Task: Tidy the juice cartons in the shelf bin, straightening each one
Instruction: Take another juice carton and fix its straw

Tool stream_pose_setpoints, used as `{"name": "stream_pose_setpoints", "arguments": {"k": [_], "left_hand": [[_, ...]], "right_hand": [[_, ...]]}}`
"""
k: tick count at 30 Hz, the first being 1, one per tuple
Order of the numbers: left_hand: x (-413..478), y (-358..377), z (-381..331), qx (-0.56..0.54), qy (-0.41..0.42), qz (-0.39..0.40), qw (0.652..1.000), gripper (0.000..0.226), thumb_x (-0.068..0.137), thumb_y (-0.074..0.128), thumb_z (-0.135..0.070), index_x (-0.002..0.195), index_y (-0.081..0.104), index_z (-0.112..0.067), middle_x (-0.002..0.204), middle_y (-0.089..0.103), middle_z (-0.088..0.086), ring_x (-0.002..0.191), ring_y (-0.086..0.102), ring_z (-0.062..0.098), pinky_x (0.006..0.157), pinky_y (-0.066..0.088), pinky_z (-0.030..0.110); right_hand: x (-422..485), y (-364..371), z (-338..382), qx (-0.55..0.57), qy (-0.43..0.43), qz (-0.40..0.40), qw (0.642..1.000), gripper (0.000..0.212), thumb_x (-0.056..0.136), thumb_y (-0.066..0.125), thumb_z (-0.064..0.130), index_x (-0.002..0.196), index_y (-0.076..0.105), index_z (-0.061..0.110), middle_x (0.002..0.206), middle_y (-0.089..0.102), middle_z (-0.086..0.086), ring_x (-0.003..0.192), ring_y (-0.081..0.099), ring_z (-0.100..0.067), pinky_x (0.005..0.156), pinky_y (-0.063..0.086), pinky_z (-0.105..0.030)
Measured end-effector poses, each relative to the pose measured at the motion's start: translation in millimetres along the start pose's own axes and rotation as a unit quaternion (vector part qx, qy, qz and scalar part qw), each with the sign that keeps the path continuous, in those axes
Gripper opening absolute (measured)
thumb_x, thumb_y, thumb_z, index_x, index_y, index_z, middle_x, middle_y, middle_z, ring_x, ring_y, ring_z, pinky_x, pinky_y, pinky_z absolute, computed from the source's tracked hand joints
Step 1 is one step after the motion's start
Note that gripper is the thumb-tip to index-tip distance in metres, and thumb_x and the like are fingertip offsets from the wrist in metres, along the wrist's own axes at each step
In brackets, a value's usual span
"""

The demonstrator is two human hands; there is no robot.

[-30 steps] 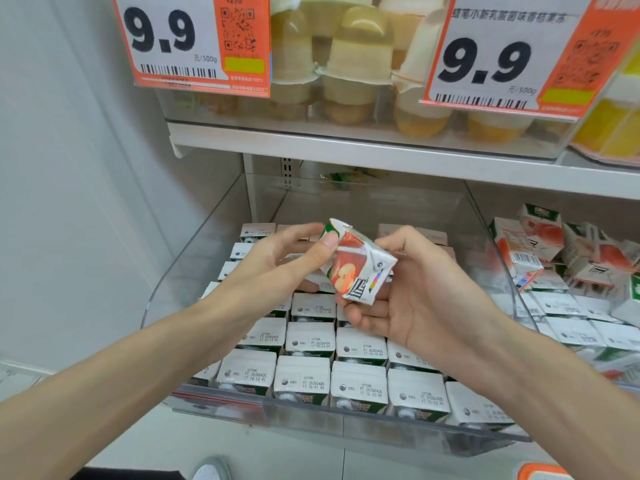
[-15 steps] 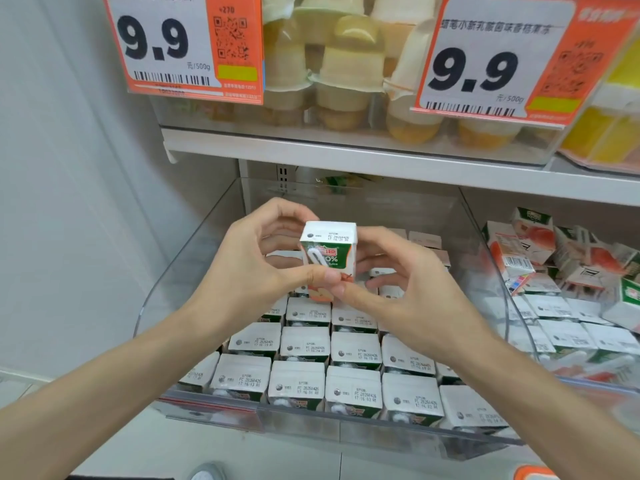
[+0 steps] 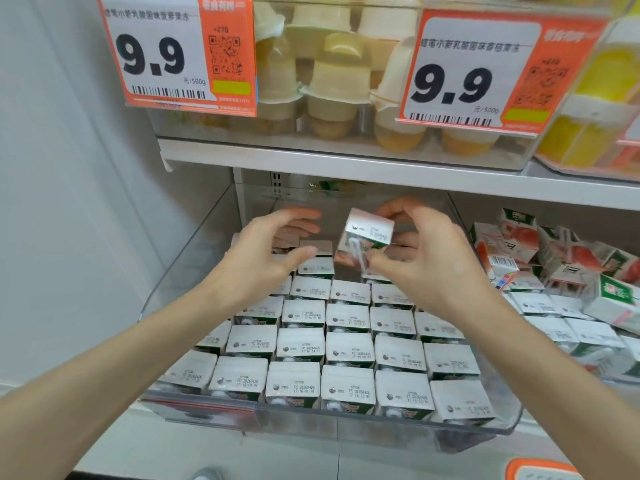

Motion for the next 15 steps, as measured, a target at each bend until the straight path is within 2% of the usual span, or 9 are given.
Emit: {"name": "stream_pose_setpoints", "arguments": {"k": [3,5,8,11,12,15], "left_hand": [[11.8,19.6,11.0,0.117,-0.032,0.069,0.99,0.058,0.103,0.066,-0.017,0.156,0.048,-0.029,0.153,0.056,-0.014,0.146,0.046,0.008,0.126,0.032,0.033],[20.0,28.8,16.8,0.149,-0.039,0.103,0.983,0.061,0.102,0.059,-0.009,0.158,0.047,-0.03,0.16,0.051,-0.012,0.152,0.041,0.013,0.128,0.031,0.034],[30.7,28.3,21.6,0.175,-0.04,0.12,0.976,0.06,0.103,0.05,-0.001,0.154,0.053,-0.031,0.157,0.055,-0.011,0.145,0.051,0.017,0.122,0.039,0.035],[35.8,28.2,21.8,0.213,-0.019,0.134,0.968,0.048,0.108,0.051,-0.006,0.149,0.059,-0.031,0.152,0.059,-0.011,0.141,0.055,0.017,0.119,0.04,0.033],[36.2,28.4,22.6,0.218,-0.017,0.136,0.966,0.046,0.109,0.052,-0.009,0.149,0.06,-0.031,0.151,0.06,-0.011,0.14,0.055,0.016,0.116,0.04,0.03],[38.4,25.9,29.2,0.221,-0.025,0.128,0.966,0.041,0.109,0.057,-0.02,0.148,0.06,-0.032,0.141,0.068,-0.006,0.133,0.06,0.018,0.1,0.043,0.027]], "right_hand": [[11.7,1.2,-1.6,-0.034,0.027,0.007,0.999,0.034,0.095,0.076,0.02,0.124,0.059,0.029,0.117,0.073,0.012,0.106,0.071,-0.013,0.089,0.054,-0.027],[18.2,6.2,-2.7,-0.038,0.042,0.02,0.998,0.033,0.1,0.072,0.019,0.127,0.056,0.03,0.122,0.072,0.011,0.109,0.068,-0.015,0.088,0.047,-0.028],[26.3,14.0,-5.6,-0.039,0.062,0.027,0.997,0.036,0.1,0.07,0.014,0.127,0.055,0.033,0.124,0.071,0.008,0.106,0.07,-0.017,0.082,0.053,-0.027],[33.0,19.6,-9.9,-0.047,0.066,0.029,0.996,0.039,0.1,0.066,0.008,0.129,0.054,0.032,0.125,0.069,0.005,0.094,0.069,-0.009,0.059,0.046,-0.007],[35.1,20.0,-11.2,-0.045,0.067,0.028,0.996,0.039,0.1,0.066,0.006,0.129,0.054,0.031,0.126,0.069,0.005,0.091,0.068,-0.007,0.054,0.044,-0.005],[41.1,25.2,-16.4,-0.06,0.067,0.034,0.995,0.041,0.099,0.065,0.005,0.13,0.053,0.029,0.129,0.067,0.001,0.102,0.068,-0.015,0.061,0.044,-0.008]]}}
Point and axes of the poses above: each hand's wrist, its own x-axis towards the middle knuckle, its own y-axis out of the palm, z = x × y, the point moved 9 cm from there along x, towards the middle knuckle
